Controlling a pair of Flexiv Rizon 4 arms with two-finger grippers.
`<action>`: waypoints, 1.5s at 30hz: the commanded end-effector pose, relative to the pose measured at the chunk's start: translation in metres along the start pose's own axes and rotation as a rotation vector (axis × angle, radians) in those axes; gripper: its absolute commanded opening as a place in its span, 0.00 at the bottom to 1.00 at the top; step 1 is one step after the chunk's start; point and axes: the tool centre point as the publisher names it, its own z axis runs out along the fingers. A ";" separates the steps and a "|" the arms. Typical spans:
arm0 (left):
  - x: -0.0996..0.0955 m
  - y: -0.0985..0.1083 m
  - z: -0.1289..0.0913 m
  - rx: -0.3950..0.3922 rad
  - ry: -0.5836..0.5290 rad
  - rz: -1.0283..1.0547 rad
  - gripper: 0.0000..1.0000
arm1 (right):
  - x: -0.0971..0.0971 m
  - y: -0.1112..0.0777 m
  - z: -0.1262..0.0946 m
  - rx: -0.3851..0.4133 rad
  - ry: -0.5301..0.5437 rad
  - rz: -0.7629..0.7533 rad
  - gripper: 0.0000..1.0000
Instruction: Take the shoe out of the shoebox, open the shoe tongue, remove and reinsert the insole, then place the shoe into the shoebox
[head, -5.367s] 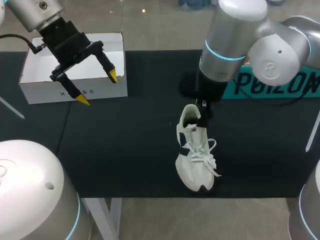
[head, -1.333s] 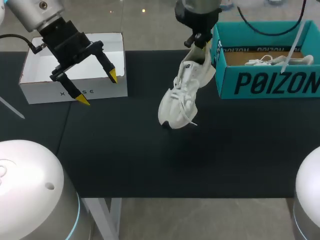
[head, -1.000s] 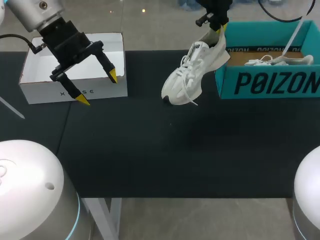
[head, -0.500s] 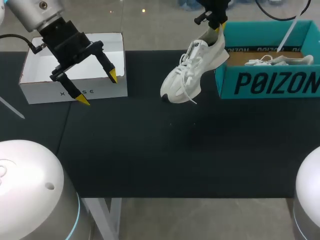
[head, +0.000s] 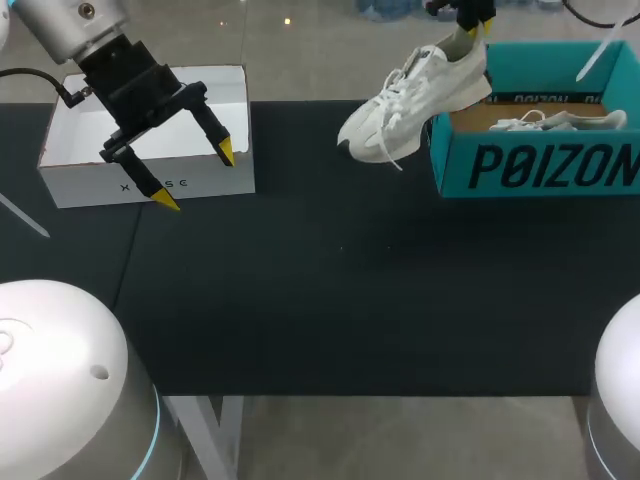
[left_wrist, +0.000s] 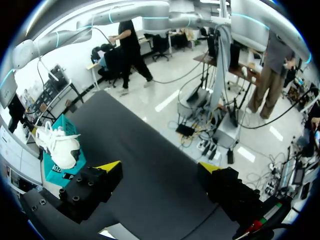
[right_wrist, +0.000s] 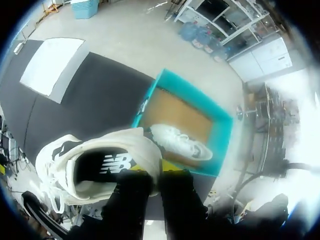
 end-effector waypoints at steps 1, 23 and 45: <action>0.000 0.000 0.000 -0.002 0.003 0.000 1.00 | -0.054 -0.007 0.006 -0.007 0.064 0.056 0.00; 0.000 0.000 0.000 -0.002 0.003 0.000 1.00 | -0.173 -0.041 0.079 0.057 0.090 0.370 0.00; 0.000 0.000 0.000 -0.002 0.003 0.000 1.00 | -0.178 -0.032 0.081 0.063 0.088 0.396 0.00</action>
